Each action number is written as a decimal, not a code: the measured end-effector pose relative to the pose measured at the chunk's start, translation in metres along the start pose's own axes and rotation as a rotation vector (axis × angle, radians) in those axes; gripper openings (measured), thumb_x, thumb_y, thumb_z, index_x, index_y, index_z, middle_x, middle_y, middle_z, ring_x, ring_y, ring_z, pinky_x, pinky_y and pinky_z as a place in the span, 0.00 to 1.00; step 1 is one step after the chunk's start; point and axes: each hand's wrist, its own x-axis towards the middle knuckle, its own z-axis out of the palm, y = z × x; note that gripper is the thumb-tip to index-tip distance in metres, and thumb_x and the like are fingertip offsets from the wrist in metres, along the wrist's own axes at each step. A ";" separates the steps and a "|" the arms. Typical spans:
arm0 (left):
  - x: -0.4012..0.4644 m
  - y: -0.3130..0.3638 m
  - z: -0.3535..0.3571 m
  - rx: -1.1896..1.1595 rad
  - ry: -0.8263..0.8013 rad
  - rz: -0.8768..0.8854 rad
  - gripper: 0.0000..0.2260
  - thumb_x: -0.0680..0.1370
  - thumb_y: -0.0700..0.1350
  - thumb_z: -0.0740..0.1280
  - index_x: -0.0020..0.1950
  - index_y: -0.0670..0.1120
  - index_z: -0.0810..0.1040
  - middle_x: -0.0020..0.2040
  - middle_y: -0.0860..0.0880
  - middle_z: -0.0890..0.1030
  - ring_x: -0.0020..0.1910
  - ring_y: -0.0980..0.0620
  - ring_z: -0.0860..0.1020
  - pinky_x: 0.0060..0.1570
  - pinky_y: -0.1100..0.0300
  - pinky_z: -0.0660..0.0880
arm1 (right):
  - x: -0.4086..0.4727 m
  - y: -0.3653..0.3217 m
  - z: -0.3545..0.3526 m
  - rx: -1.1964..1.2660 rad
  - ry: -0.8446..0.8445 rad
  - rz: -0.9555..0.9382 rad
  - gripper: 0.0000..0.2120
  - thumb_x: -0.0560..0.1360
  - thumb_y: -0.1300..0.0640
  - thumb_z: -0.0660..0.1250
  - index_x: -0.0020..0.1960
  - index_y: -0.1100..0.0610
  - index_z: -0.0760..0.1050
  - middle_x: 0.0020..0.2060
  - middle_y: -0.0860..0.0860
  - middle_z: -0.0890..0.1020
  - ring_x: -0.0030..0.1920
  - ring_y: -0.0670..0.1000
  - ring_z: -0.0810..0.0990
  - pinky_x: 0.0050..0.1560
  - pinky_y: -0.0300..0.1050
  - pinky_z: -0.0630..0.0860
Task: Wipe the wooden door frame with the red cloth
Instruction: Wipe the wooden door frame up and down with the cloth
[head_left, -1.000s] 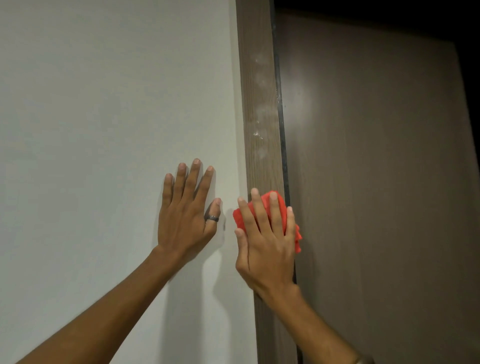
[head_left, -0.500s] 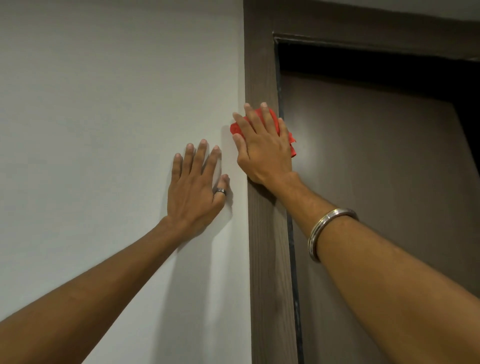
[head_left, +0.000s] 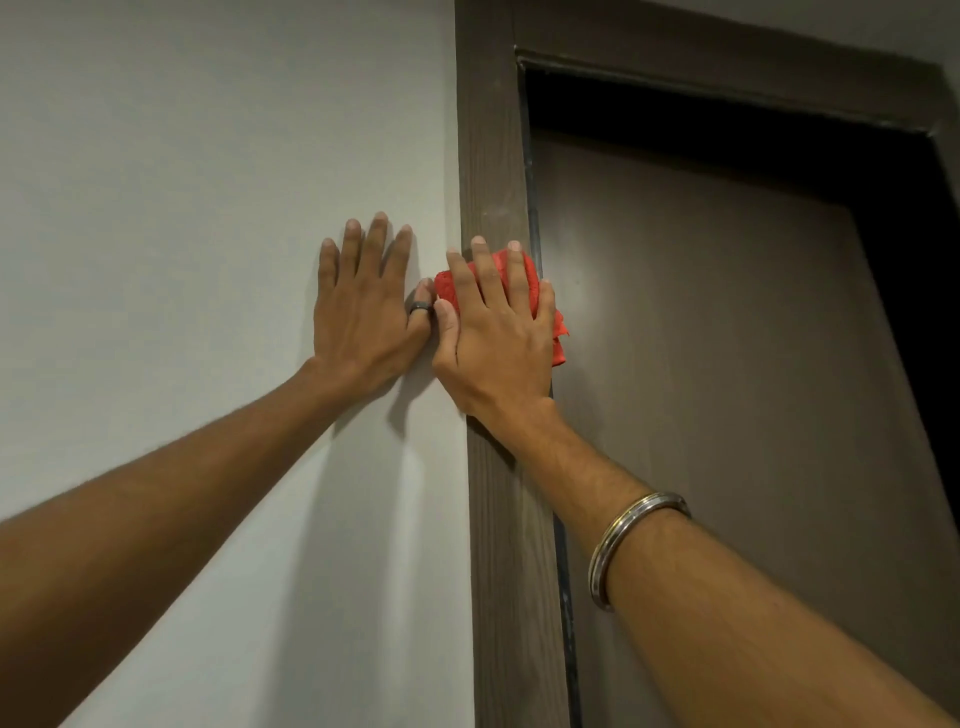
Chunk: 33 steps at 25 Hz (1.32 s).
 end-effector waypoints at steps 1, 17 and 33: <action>0.007 -0.002 -0.001 -0.002 0.014 -0.013 0.37 0.80 0.64 0.40 0.87 0.49 0.42 0.86 0.46 0.39 0.85 0.45 0.37 0.84 0.45 0.36 | 0.007 0.000 0.001 -0.004 0.004 0.003 0.29 0.86 0.41 0.50 0.85 0.46 0.53 0.86 0.49 0.54 0.86 0.58 0.48 0.83 0.66 0.47; 0.038 -0.024 0.007 0.045 0.085 0.031 0.34 0.82 0.64 0.38 0.86 0.51 0.40 0.86 0.49 0.39 0.85 0.47 0.36 0.84 0.44 0.37 | 0.238 0.011 -0.026 0.024 -0.040 -0.162 0.25 0.87 0.46 0.50 0.83 0.47 0.57 0.84 0.50 0.57 0.86 0.58 0.48 0.82 0.69 0.49; -0.010 -0.014 -0.007 0.002 0.062 -0.018 0.34 0.83 0.61 0.45 0.87 0.48 0.46 0.87 0.45 0.43 0.86 0.45 0.40 0.83 0.47 0.36 | 0.143 0.017 -0.018 0.095 -0.016 -0.108 0.25 0.86 0.44 0.53 0.82 0.46 0.61 0.84 0.49 0.59 0.85 0.57 0.52 0.80 0.65 0.55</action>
